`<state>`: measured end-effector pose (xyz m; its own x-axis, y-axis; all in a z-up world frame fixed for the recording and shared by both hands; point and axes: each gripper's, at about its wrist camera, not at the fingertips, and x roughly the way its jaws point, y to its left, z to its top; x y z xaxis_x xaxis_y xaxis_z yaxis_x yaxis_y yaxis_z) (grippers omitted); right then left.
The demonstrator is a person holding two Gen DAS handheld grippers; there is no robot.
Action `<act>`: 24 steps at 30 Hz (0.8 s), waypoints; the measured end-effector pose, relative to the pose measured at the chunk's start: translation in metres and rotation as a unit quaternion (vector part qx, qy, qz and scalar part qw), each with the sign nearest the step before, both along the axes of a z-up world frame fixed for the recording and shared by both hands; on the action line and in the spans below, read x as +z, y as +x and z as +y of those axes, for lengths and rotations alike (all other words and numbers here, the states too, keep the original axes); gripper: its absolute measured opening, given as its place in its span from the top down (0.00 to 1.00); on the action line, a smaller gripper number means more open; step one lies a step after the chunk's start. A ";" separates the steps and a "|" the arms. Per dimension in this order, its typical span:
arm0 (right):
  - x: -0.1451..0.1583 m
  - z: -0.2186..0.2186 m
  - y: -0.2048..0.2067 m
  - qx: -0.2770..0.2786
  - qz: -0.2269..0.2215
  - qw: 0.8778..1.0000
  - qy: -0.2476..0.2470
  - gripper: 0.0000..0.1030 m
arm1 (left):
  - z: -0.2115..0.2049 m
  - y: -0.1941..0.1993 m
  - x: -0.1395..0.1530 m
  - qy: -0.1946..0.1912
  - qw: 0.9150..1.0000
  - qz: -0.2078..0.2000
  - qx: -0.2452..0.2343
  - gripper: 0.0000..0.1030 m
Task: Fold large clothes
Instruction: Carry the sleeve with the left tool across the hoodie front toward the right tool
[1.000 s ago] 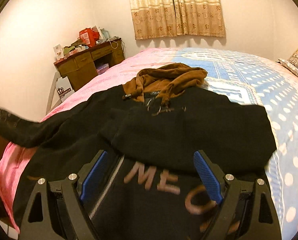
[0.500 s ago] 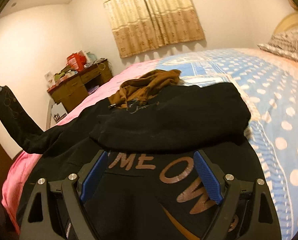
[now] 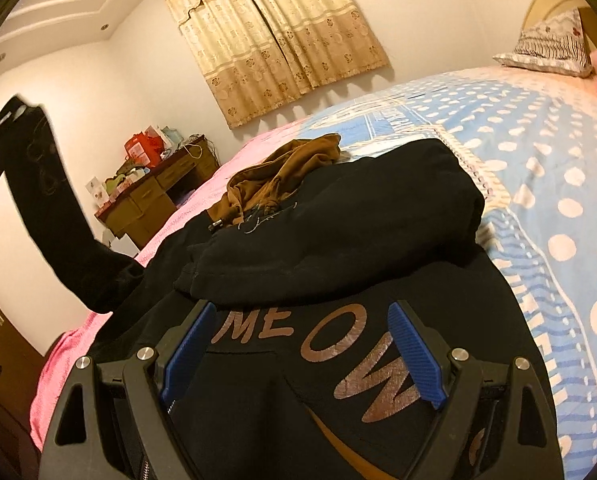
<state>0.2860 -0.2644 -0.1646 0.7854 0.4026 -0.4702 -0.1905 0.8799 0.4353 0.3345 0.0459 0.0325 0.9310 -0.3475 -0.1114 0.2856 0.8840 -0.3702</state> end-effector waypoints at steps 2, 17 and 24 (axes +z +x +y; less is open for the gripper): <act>0.000 -0.001 -0.001 0.000 -0.002 1.000 0.004 0.14 | -0.024 0.007 -0.009 0.023 1.000 0.004 -0.011 0.89; -0.007 -0.017 -0.005 0.001 -0.006 0.998 0.055 0.14 | -0.157 0.018 -0.113 0.164 0.970 0.139 -0.111 0.54; -0.007 -0.021 -0.005 0.000 -0.003 0.998 0.063 0.14 | -0.105 -0.007 -0.086 0.213 0.971 0.098 -0.055 0.09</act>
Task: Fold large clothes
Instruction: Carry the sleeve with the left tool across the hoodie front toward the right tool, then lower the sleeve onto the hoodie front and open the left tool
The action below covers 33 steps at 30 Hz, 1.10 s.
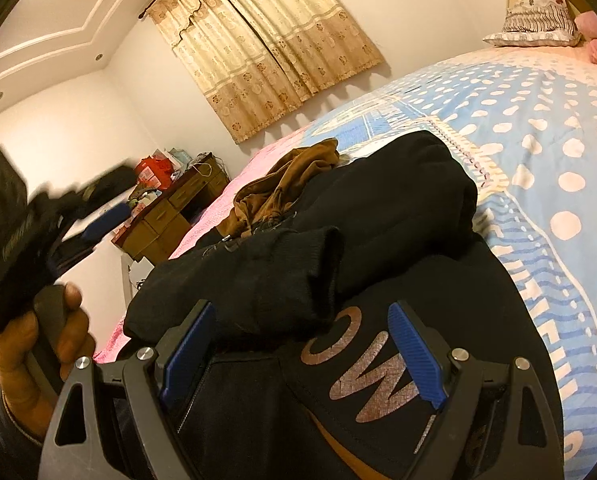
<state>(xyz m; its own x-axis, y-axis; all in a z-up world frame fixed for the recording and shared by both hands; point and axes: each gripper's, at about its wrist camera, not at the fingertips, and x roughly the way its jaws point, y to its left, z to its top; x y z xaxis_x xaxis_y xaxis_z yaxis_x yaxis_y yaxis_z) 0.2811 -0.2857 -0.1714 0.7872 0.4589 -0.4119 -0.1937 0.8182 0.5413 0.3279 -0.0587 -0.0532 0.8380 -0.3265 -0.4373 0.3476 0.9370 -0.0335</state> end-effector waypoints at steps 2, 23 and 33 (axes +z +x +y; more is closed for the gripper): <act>-0.001 0.000 -0.001 0.001 0.001 1.000 0.001 0.14 | 0.016 0.006 -0.004 0.029 0.999 0.001 0.021 0.08; 0.020 0.027 0.003 -0.003 0.022 0.996 -0.083 0.14 | 0.155 0.026 -0.091 0.001 0.972 0.162 0.172 0.00; 0.047 0.081 0.060 0.049 0.050 0.983 -0.171 0.14 | 0.156 0.065 -0.084 0.037 0.959 0.156 0.233 0.00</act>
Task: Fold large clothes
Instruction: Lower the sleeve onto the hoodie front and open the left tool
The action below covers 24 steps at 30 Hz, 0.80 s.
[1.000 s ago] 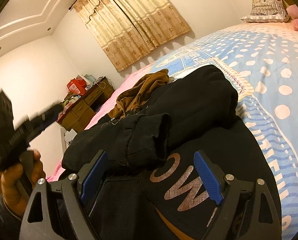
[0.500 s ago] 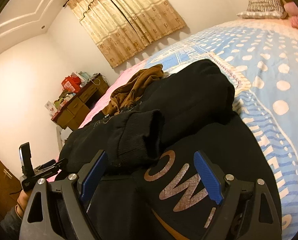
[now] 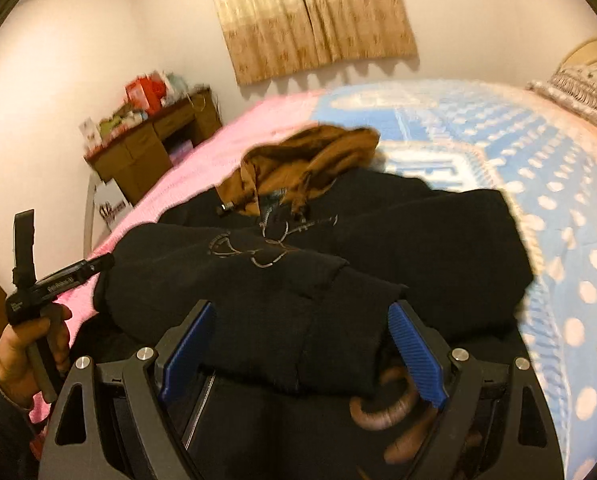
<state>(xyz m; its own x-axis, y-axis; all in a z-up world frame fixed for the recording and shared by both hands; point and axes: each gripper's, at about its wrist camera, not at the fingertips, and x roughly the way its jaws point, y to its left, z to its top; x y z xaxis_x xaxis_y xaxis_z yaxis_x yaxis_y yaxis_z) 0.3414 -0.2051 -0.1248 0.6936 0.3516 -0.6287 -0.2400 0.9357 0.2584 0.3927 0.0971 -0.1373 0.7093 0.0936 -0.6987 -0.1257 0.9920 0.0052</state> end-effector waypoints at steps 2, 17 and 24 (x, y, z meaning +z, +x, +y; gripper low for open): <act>-0.008 0.006 0.015 -0.005 0.013 1.000 -0.003 0.14 | 0.003 0.003 -0.013 0.027 1.000 0.009 0.013 0.00; -0.026 0.008 0.000 -0.010 0.027 0.999 -0.029 0.14 | 0.046 0.007 -0.036 -0.068 0.994 0.041 0.068 0.00; 0.004 0.017 -0.018 -0.010 -0.043 0.998 -0.043 0.14 | 0.036 -0.010 -0.003 -0.058 0.996 -0.002 0.068 0.00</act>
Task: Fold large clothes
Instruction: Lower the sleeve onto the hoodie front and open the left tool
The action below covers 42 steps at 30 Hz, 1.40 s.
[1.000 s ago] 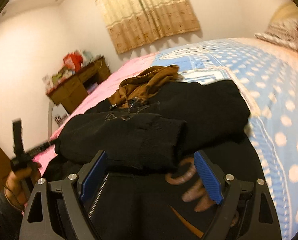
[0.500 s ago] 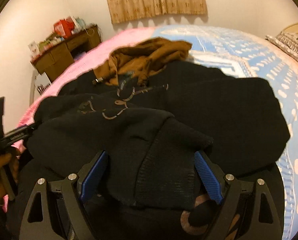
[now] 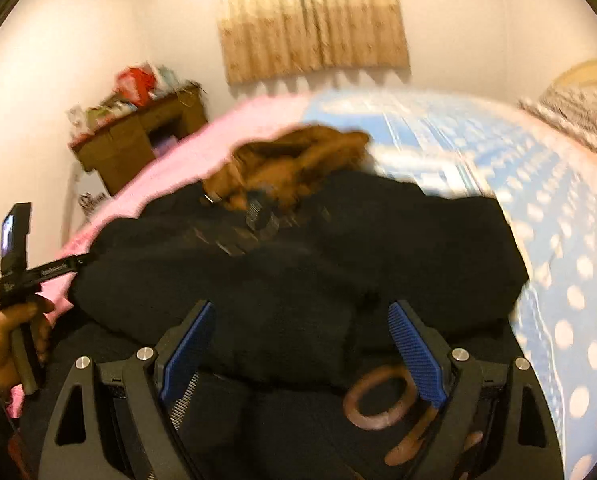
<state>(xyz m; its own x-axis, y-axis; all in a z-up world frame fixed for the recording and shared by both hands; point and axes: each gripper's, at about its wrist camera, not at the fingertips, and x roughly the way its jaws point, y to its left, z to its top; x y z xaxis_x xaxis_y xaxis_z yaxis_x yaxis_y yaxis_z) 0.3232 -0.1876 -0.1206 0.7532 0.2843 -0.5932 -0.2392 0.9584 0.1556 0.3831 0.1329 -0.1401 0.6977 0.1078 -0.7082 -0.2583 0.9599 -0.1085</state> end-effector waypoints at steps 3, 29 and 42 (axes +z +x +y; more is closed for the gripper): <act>0.004 0.016 0.004 0.036 -0.005 0.999 -0.008 0.14 | -0.015 -0.002 0.014 0.001 1.000 -0.022 -0.015 0.00; 0.004 0.023 0.011 0.012 0.002 1.000 0.005 0.14 | -0.061 0.024 -0.040 0.030 0.994 0.051 -0.090 0.00; -0.047 0.055 0.040 0.074 0.081 0.994 -0.025 0.29 | -0.065 0.021 -0.034 0.032 0.994 0.045 -0.099 0.00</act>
